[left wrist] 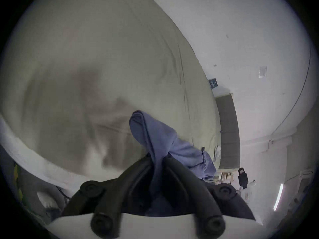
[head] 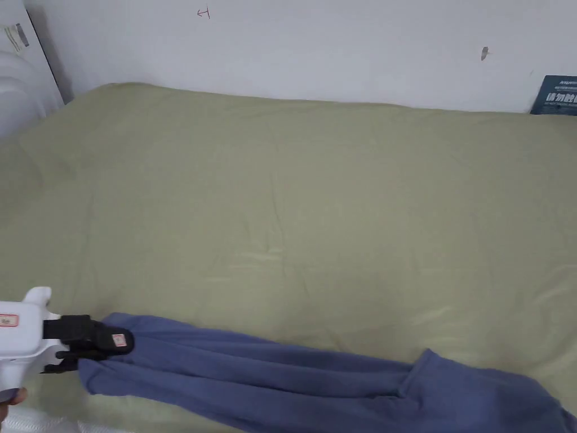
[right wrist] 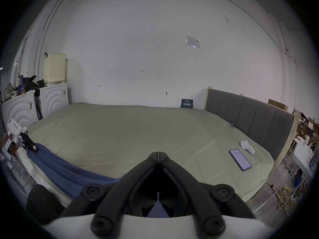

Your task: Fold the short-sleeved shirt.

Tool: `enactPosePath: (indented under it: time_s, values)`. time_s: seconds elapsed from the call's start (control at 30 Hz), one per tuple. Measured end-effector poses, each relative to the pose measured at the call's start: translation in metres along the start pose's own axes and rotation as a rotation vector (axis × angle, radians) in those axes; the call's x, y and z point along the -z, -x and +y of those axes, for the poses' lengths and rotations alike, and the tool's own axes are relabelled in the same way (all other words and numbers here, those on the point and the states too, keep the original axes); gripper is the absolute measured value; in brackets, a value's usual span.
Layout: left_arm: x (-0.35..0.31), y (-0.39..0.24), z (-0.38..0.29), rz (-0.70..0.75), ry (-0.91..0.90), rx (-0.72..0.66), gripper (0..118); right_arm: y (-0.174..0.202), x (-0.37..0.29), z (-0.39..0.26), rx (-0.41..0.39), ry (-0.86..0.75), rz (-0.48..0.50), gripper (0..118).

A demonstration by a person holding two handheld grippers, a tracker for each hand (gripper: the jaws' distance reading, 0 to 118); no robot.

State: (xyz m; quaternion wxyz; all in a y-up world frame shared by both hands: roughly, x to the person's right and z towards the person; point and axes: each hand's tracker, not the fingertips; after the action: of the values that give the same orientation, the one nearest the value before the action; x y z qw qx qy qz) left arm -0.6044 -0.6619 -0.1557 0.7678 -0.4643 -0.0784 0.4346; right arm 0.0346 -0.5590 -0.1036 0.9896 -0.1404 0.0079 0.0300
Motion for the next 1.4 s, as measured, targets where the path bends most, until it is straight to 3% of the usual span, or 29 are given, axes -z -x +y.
enactPosePath:
  time_s: [0.17,0.37,0.6,0.77,0.8,0.83,0.87,0.9,0.97,1.07,1.13,1.17,1.2,1.23,1.4]
  values:
    - [-0.024,-0.004,-0.005,0.049,-0.039,0.005,5,0.003,-0.001,0.004,-0.001,-0.006,0.026,0]
    - [-0.005,-0.11,-0.04,0.124,0.001,0.251,5,0.001,-0.006,0.005,0.006,-0.006,0.036,0]
    - [0.075,-0.216,-0.09,0.221,0.096,0.535,5,-0.011,-0.014,-0.003,0.039,-0.001,0.036,0]
    - [0.155,-0.233,-0.118,0.287,0.182,0.664,7,-0.003,-0.024,-0.006,0.047,0.017,0.034,0]
    - [0.171,-0.233,-0.124,0.276,0.208,0.674,31,-0.003,-0.025,-0.007,0.049,0.02,0.031,0]
    - [0.183,-0.232,-0.128,0.241,0.232,0.677,71,-0.007,-0.025,-0.009,0.05,0.025,0.031,0]
    - [0.194,-0.231,-0.13,0.214,0.234,0.673,104,-0.008,-0.025,-0.01,0.051,0.029,0.028,0]
    - [0.203,-0.234,-0.137,0.206,0.224,0.676,113,-0.008,-0.026,-0.011,0.052,0.032,0.024,0]
    - [0.2,-0.232,-0.136,0.218,0.204,0.682,113,-0.01,-0.025,-0.011,0.057,0.039,0.021,0]
    - [0.169,-0.225,-0.122,0.144,0.16,0.572,110,-0.01,-0.023,-0.011,0.066,0.048,0.027,0]
    - [0.141,-0.213,-0.11,0.136,0.099,0.556,101,-0.012,-0.019,-0.012,0.068,0.05,0.03,0]
    - [0.128,-0.208,-0.103,0.142,0.075,0.535,81,-0.01,-0.018,-0.012,0.068,0.051,0.034,0]
    - [0.123,-0.197,-0.097,0.133,0.069,0.52,28,-0.008,-0.016,-0.012,0.068,0.051,0.038,0]
    - [0.121,-0.184,-0.091,0.137,0.044,0.467,1,-0.007,-0.014,-0.012,0.068,0.051,0.043,0]
    - [0.158,-0.151,-0.087,0.097,0.158,0.355,1,-0.001,-0.009,-0.015,0.058,0.066,0.065,0]
